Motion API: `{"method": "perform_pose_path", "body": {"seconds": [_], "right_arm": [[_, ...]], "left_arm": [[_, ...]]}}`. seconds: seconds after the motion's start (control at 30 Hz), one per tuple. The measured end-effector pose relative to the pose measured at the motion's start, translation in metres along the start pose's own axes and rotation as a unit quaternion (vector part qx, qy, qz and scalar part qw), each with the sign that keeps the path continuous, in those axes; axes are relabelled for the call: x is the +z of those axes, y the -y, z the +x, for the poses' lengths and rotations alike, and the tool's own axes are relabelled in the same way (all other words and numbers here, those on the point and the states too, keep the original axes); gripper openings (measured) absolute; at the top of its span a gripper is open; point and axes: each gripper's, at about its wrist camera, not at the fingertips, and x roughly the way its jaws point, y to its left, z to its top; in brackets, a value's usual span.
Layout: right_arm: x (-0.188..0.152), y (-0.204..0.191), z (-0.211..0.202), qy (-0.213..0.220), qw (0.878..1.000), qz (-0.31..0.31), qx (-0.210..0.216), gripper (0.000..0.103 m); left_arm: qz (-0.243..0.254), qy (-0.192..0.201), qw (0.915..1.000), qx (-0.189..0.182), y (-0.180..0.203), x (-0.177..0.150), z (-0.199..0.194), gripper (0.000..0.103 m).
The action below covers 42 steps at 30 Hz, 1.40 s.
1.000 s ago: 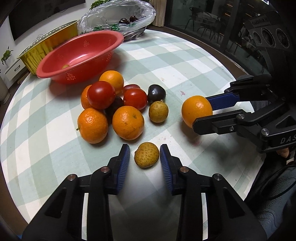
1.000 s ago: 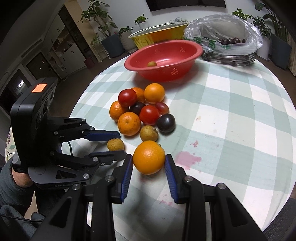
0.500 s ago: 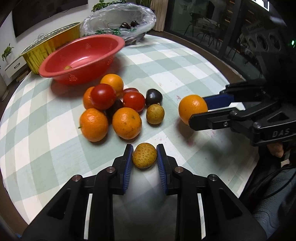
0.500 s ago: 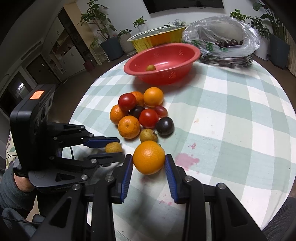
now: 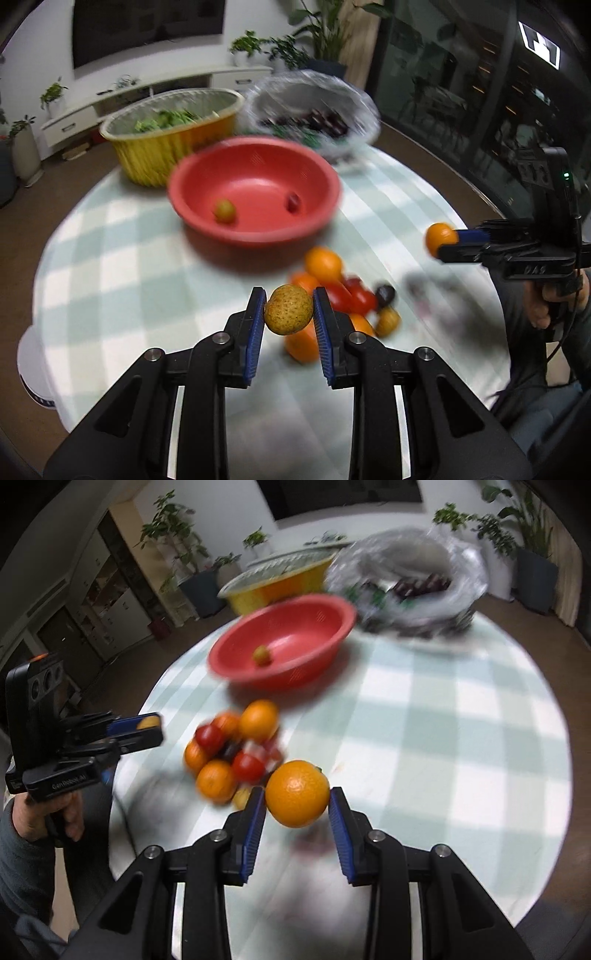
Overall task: Organize fruits
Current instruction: 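Carry the orange and brown fruit over the red bowl and open both tools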
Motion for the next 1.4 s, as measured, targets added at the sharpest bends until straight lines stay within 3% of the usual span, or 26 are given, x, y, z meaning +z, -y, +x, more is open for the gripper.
{"method": "perform_pose_path", "body": {"seconds": [0.27, 0.5, 0.87, 1.4], "right_arm": [[0.088, 0.013, -0.003, 0.051, 0.999, 0.005, -0.011, 0.038], [0.148, -0.005, 0.041, 0.034, 0.999, -0.022, 0.000, 0.038], [0.158, -0.008, 0.103, -0.015, 0.999, -0.033, -0.004, 0.038], [0.161, -0.014, 0.161, -0.074, 0.994, -0.066, -0.045, 0.038]], "left_arm": [[0.017, 0.013, 0.9994, 0.026, -0.022, 0.076, 0.025, 0.024], [0.013, -0.010, 0.9996, 0.021, -0.026, 0.103, 0.078, 0.024], [0.010, -0.046, 0.9988, 0.016, -0.031, 0.098, 0.132, 0.024], [0.026, -0.059, 0.9977, 0.020, -0.028, 0.094, 0.154, 0.024]]}}
